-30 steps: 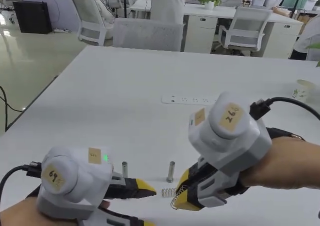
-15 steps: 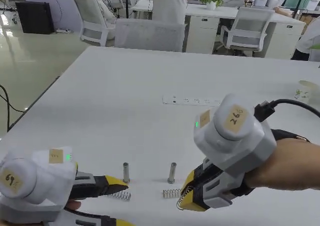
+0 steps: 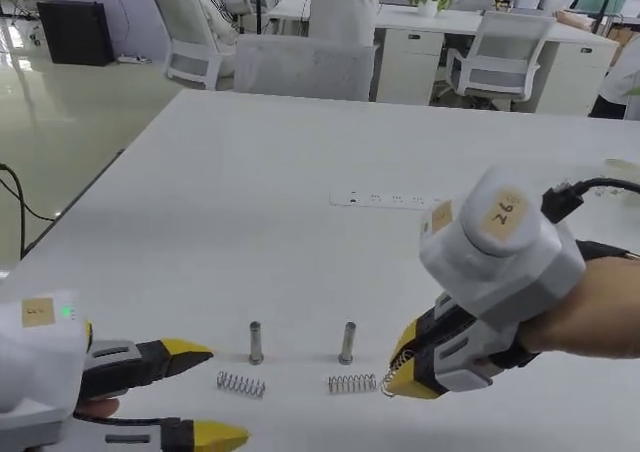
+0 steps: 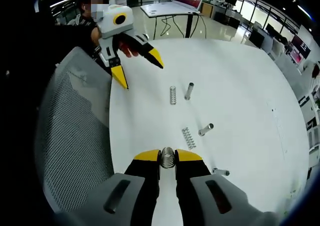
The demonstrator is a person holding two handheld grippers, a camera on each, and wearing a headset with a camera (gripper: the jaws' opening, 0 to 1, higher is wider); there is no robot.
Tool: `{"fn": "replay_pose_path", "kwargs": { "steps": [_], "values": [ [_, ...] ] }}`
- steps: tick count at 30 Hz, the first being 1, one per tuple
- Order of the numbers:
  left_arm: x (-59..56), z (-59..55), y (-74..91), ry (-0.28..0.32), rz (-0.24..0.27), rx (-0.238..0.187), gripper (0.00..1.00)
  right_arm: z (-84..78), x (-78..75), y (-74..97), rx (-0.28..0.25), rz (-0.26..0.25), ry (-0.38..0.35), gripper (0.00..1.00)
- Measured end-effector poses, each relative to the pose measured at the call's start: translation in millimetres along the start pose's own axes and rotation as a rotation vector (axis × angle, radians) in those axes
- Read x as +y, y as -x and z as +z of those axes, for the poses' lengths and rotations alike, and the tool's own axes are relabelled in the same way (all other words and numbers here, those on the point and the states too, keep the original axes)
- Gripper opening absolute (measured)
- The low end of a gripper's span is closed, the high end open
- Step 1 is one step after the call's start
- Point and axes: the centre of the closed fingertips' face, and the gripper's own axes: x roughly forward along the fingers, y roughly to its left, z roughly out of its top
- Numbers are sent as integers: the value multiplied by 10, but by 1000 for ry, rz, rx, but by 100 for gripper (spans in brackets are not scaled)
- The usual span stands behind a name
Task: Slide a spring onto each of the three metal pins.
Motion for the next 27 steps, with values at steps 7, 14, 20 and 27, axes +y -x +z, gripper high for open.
{"fn": "replay_pose_path", "kwargs": {
  "steps": [7, 14, 20, 27],
  "values": [
    [53, 8, 62, 31, 44, -33, 49, -122, -220, 116, 26, -33, -15, 8],
    [73, 9, 66, 53, 67, -54, 50, -235, -452, 220, 70, -65, -19, 8],
    [59, 8, 50, 57, 64, -57, 49, -328, -644, 299, 104, -84, -30, 8],
    [25, -13, 31, 50, 54, -47, 49, -453, -833, 255, 137, -108, -51, 8]
  ]
}}
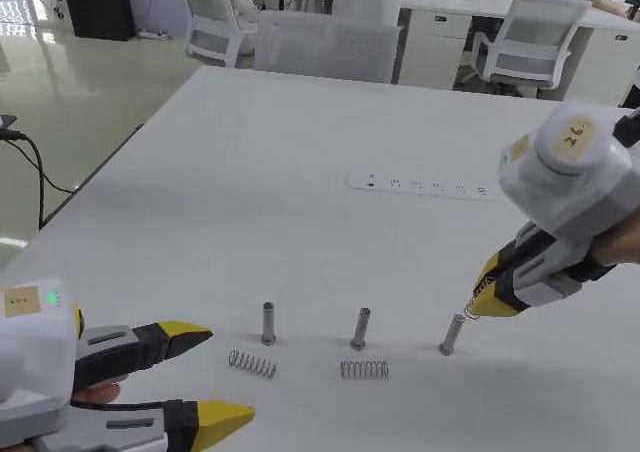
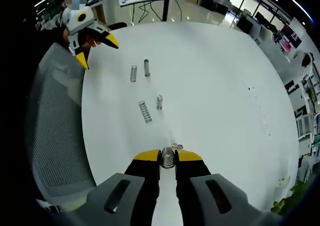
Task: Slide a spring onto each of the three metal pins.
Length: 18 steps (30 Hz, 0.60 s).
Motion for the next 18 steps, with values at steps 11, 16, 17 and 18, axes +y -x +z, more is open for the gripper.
{"fn": "replay_pose_path", "kwargs": {
  "steps": [11, 16, 17, 18],
  "values": [
    [18, 9, 3, -3, 5, -3, 49, -34, -132, -208, 20, 14, -22, 8],
    [27, 4, 4, -3, 7, -1, 49, -58, -169, -266, 37, 22, -24, 8],
    [29, 1, 4, -4, 7, 0, 49, -69, -170, -277, 42, 25, -25, 8],
    [30, 0, 4, -4, 7, 1, 49, -75, -177, -283, 44, 25, -24, 8]
  ]
}}
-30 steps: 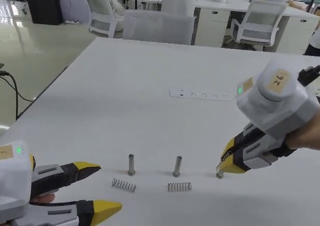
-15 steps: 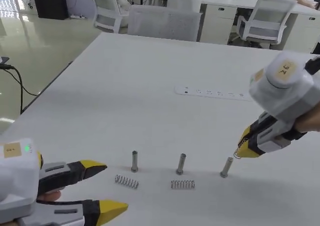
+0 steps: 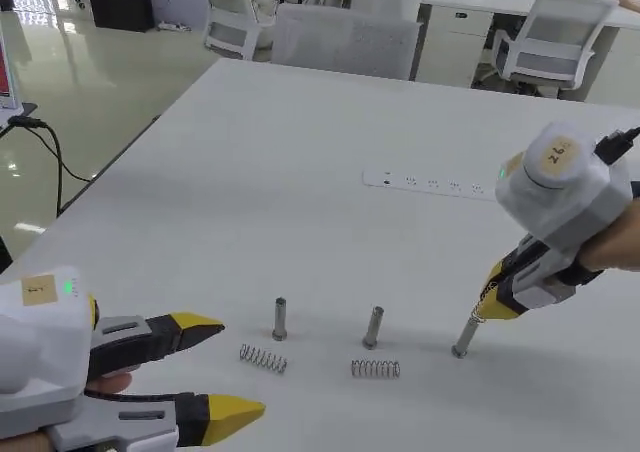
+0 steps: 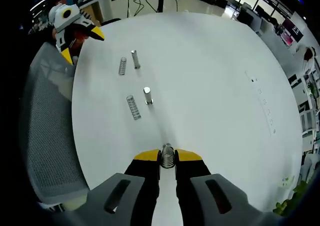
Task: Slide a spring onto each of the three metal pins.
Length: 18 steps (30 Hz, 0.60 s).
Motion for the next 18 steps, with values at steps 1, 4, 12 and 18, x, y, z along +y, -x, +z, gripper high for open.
{"fn": "replay_pose_path", "kwargs": {
  "steps": [1, 4, 12, 18],
  "values": [
    [3, -2, 0, 1, 0, 0, 49, -5, -3, -5, 3, 1, 0, 8],
    [7, -6, -3, 1, 1, 0, 49, -3, -2, -17, 2, 6, 1, 8],
    [3, -8, -7, 0, 2, 3, 49, -22, -30, -59, 16, 11, 1, 8],
    [-4, -9, -9, -1, 2, 5, 48, -33, -28, -102, 22, 19, -1, 8]
  ]
}}
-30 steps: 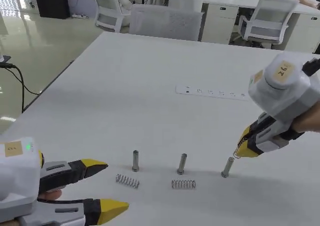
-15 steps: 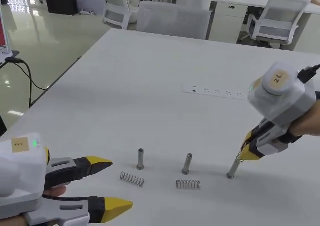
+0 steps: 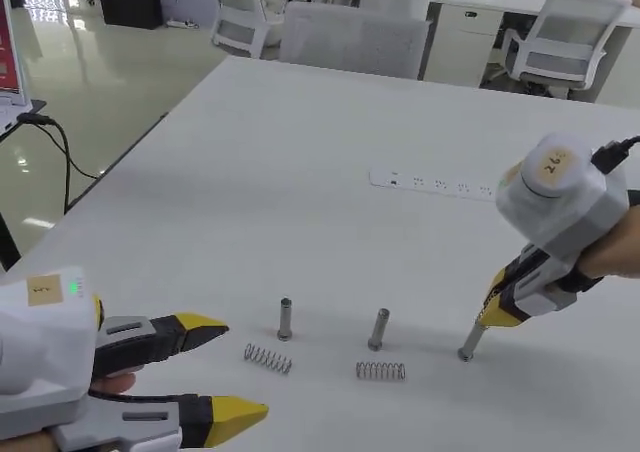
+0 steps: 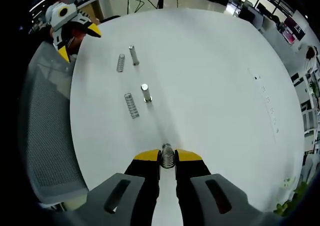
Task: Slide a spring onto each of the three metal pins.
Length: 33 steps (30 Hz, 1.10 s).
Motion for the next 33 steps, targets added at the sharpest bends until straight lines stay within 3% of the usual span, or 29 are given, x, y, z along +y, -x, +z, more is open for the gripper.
{"fn": "replay_pose_path", "kwargs": {
  "steps": [21, 33],
  "values": [
    [-15, -37, -30, -9, -7, 16, 48, -141, -45, -405, 84, 6, -5, 8],
    [-16, -45, -32, -8, -7, 15, 48, -203, -33, -525, 97, 10, -13, 8]
  ]
}}
